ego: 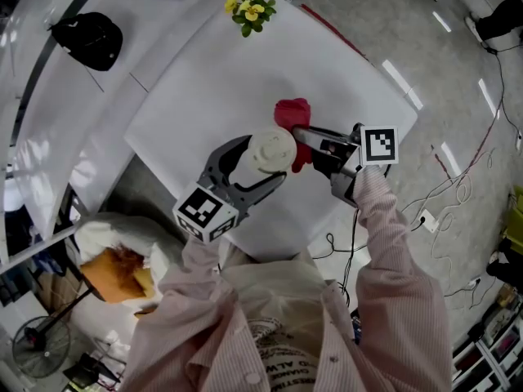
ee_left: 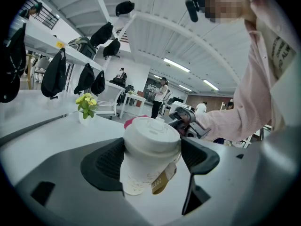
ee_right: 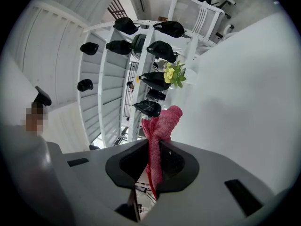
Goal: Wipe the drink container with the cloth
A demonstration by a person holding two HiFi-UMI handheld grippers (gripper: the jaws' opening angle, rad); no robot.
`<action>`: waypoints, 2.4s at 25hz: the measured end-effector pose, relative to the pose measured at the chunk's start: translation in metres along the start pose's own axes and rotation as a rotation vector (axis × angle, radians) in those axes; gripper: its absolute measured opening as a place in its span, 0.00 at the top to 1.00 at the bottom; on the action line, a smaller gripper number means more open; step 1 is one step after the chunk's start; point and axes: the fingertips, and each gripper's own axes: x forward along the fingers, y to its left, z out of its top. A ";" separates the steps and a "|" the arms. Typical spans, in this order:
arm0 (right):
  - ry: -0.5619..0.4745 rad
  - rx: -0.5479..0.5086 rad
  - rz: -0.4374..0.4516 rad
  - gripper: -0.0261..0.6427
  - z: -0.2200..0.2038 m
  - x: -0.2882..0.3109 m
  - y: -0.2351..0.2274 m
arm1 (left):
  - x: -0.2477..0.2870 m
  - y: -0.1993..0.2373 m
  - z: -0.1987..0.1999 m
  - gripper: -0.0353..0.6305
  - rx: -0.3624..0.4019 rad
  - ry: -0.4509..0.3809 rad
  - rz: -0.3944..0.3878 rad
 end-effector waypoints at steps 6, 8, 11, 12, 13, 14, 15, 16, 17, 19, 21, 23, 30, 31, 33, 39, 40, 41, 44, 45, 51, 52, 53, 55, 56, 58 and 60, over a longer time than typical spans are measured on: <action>-0.009 0.022 0.000 0.89 -0.005 0.001 -0.015 | 0.000 0.001 0.000 0.38 -0.001 -0.004 0.000; -0.010 0.028 0.000 0.89 -0.007 0.001 -0.020 | 0.000 0.001 0.000 0.38 0.000 -0.007 0.000; -0.009 0.042 -0.004 0.89 -0.010 0.003 -0.029 | 0.000 0.001 0.000 0.38 -0.004 -0.007 -0.001; -0.009 0.044 -0.006 0.89 -0.011 0.003 -0.031 | 0.000 0.001 0.000 0.38 -0.008 -0.007 0.000; -0.009 0.048 -0.009 0.89 -0.012 0.003 -0.034 | 0.000 0.001 0.000 0.38 -0.011 -0.007 0.001; -0.010 0.053 -0.015 0.89 -0.013 0.003 -0.038 | 0.001 0.001 0.000 0.38 -0.011 -0.009 0.002; -0.011 0.057 -0.024 0.89 -0.014 0.003 -0.042 | 0.001 0.001 0.001 0.38 -0.011 -0.010 0.002; -0.011 0.064 -0.036 0.89 -0.015 0.003 -0.047 | 0.001 0.001 0.001 0.38 -0.011 -0.011 0.001; -0.011 0.074 -0.050 0.89 -0.017 0.003 -0.052 | 0.001 0.001 0.001 0.38 -0.011 -0.011 0.001; -0.013 0.098 -0.069 0.89 -0.019 0.004 -0.060 | 0.001 0.002 0.001 0.38 -0.013 -0.011 0.001; -0.013 0.103 -0.078 0.89 -0.021 0.005 -0.066 | 0.001 0.001 0.001 0.38 -0.013 -0.013 0.001; -0.013 0.116 -0.093 0.89 -0.023 0.005 -0.072 | 0.001 0.001 0.002 0.38 -0.013 -0.015 0.001; -0.008 0.103 -0.112 0.89 -0.026 0.006 -0.088 | 0.003 0.000 0.002 0.38 -0.021 -0.015 0.001; -0.008 0.113 -0.106 0.89 -0.027 0.007 -0.087 | 0.003 0.000 0.002 0.38 -0.016 -0.015 0.000; -0.008 0.137 -0.102 0.89 -0.029 0.008 -0.087 | 0.002 -0.001 0.002 0.38 -0.012 -0.015 -0.001; -0.015 0.176 -0.152 0.89 -0.033 0.006 -0.099 | 0.003 -0.002 0.003 0.38 -0.016 -0.015 -0.001; -0.018 0.175 -0.145 0.89 -0.032 0.008 -0.099 | 0.003 -0.001 0.003 0.38 -0.015 -0.014 -0.001; -0.019 0.160 -0.131 0.89 -0.031 0.010 -0.098 | 0.003 -0.001 0.002 0.38 -0.014 -0.012 0.000; -0.012 0.131 -0.138 0.89 -0.030 0.010 -0.101 | 0.002 0.000 0.001 0.38 -0.008 -0.006 -0.002; -0.011 0.153 -0.147 0.89 -0.031 0.009 -0.101 | 0.002 0.000 0.000 0.38 -0.008 -0.005 -0.003; 0.049 0.098 -0.123 0.89 -0.022 0.013 -0.086 | 0.002 0.000 0.000 0.38 -0.014 0.005 -0.004; 0.062 0.070 -0.115 0.89 -0.018 0.013 -0.082 | 0.002 0.000 0.001 0.38 -0.015 0.004 -0.005; 0.077 0.036 -0.106 0.89 -0.013 0.013 -0.078 | 0.002 0.000 0.001 0.38 -0.014 0.003 -0.007; 0.110 -0.004 -0.091 0.89 -0.003 0.015 -0.066 | 0.001 0.000 0.001 0.38 -0.007 0.001 -0.012; 0.130 -0.020 -0.084 0.89 0.002 0.016 -0.060 | 0.001 0.001 0.000 0.38 -0.006 0.002 -0.012; 0.179 -0.078 -0.067 0.89 0.012 0.019 -0.046 | 0.001 0.001 -0.003 0.38 -0.008 0.012 -0.008; 0.221 -0.119 -0.044 0.89 0.021 0.023 -0.032 | 0.000 0.001 -0.004 0.38 -0.011 0.018 -0.006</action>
